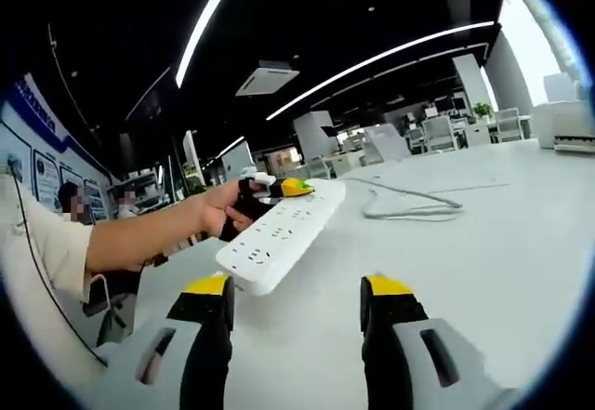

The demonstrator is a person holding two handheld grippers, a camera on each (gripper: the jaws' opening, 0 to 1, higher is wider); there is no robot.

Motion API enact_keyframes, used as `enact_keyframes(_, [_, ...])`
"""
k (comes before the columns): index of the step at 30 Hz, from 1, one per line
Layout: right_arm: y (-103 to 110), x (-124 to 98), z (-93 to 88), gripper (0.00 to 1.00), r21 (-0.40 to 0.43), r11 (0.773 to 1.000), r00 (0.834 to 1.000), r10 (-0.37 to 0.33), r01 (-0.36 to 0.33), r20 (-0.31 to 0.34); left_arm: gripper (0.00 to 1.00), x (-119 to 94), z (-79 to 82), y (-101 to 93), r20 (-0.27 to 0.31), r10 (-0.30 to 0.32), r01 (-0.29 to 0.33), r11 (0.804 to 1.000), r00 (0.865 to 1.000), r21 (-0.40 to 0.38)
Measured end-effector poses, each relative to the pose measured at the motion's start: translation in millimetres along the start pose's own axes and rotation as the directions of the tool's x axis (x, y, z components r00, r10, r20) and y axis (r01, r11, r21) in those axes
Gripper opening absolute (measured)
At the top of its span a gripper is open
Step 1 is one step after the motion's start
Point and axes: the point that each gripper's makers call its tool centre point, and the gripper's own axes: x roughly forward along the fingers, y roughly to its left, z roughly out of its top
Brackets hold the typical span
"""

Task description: Pick up the power strip scattered on the table, fix it on the side mounting bracket of the table, and press the switch

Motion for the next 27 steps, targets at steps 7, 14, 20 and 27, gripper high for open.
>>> enact_keyframes(7, [18.2, 11.6, -3.2, 0.50, -0.003, 1.000, 1.000, 0.031, -0.031, -0.005, 0.26, -37.3, 0.6, 3.8, -0.046, -0.024, 0.024, 1.000, 0.999, -0.013])
enact_keyframes(14, [42.3, 26.4, -10.2, 0.50, -0.006, 0.996, 0.996, 0.087, -0.087, -0.021, 0.26, -82.0, 18.5, 15.2, -0.050, -0.021, 0.021, 1.000, 0.998, -0.018])
enact_keyframes(20, [65.2, 39.5, -8.4, 0.49, 0.007, 0.987, 0.987, 0.159, -0.159, -0.009, 0.26, -102.6, 23.5, 15.7, -0.055, -0.025, 0.025, 1.000, 0.998, 0.003])
enact_keyframes(27, [86.6, 51.5, -9.2, 0.49, -0.016, 0.979, 0.979, 0.205, -0.206, -0.017, 0.26, -116.3, 5.2, 13.8, -0.061, -0.018, 0.019, 1.000, 0.998, 0.017])
